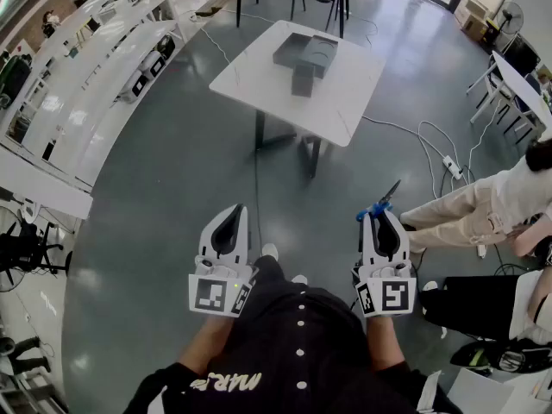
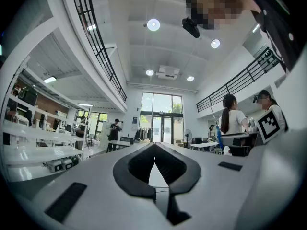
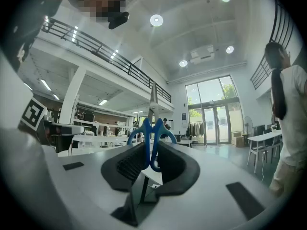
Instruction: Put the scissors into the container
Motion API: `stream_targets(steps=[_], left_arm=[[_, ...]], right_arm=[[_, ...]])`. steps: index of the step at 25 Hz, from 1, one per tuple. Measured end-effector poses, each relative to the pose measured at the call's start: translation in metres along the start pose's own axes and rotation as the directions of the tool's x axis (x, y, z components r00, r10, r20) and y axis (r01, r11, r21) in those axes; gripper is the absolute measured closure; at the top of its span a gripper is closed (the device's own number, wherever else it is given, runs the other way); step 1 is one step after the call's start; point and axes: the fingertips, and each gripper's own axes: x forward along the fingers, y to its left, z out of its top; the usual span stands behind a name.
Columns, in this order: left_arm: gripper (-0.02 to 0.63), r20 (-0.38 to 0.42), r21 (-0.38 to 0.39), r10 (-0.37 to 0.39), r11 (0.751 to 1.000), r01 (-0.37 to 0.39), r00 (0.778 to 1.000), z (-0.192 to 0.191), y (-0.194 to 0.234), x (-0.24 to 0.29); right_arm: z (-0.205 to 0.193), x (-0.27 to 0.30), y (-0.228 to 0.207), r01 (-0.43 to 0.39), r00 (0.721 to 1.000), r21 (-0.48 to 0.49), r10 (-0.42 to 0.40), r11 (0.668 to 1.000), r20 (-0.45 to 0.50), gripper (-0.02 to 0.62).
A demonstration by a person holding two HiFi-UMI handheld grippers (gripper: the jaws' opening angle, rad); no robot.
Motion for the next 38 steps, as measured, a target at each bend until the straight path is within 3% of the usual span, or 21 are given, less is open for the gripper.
stream_targets(steps=[11,22,38], left_arm=[[0.580,0.001,0.004,0.006,1.000,-0.006,1.000,0.002,-0.001,-0.001],[0.580,-0.021,0.000,0.026,1.000,-0.026,0.999,0.003,-0.003,0.002],[0.580,-0.025,0.000,-0.009,1.000,0.009,1.000,-0.002,0.029,0.077]], right_arm=[[0.002,0.001,0.003,-0.014,1.000,-0.010,0.014,1.000,-0.001,0.505],[0.006,0.011,-0.005,-0.019,1.000,0.046,0.018,0.999,0.021,0.504],[-0.004,0.088,-0.018,-0.011,1.000,0.047,0.011,0.999,0.000,0.503]])
